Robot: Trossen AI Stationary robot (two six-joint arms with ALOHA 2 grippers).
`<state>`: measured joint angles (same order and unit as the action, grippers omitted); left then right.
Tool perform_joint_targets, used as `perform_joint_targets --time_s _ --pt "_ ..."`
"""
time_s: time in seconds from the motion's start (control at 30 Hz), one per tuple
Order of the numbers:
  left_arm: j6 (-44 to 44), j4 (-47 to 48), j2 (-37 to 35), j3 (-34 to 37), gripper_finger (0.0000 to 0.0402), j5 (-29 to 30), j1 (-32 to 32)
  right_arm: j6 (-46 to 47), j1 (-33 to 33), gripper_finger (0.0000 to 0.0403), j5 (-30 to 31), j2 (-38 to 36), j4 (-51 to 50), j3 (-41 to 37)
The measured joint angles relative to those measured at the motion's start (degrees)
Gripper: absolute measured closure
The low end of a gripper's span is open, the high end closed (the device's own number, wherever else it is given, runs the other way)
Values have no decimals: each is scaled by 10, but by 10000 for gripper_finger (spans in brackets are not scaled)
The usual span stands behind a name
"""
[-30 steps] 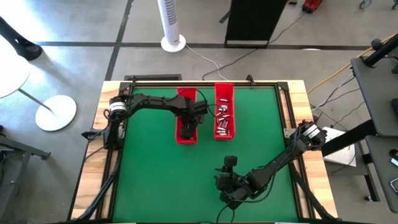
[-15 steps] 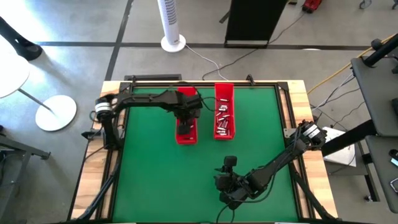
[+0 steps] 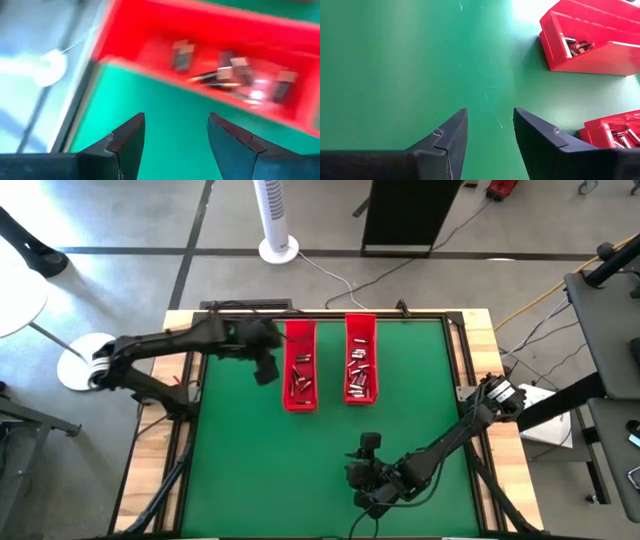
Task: Sort batteries
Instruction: Put the silver battery into the right red bin
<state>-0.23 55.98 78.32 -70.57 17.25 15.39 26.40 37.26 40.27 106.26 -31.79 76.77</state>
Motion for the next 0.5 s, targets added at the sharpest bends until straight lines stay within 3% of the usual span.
perform_joint_targets --time_s 0.1,0.17,0.3,0.5 --pt "-99 -5 -46 55 208 90 9 0 0 259 0 0 1 0" --pt "-192 -6 -66 90 208 120 24 0 0 262 0 0 2 0" --pt "-309 -17 -75 152 208 112 68 0 0 263 0 0 8 0" --pt "-318 -89 -34 200 208 101 160 1 0 250 0 0 9 8"
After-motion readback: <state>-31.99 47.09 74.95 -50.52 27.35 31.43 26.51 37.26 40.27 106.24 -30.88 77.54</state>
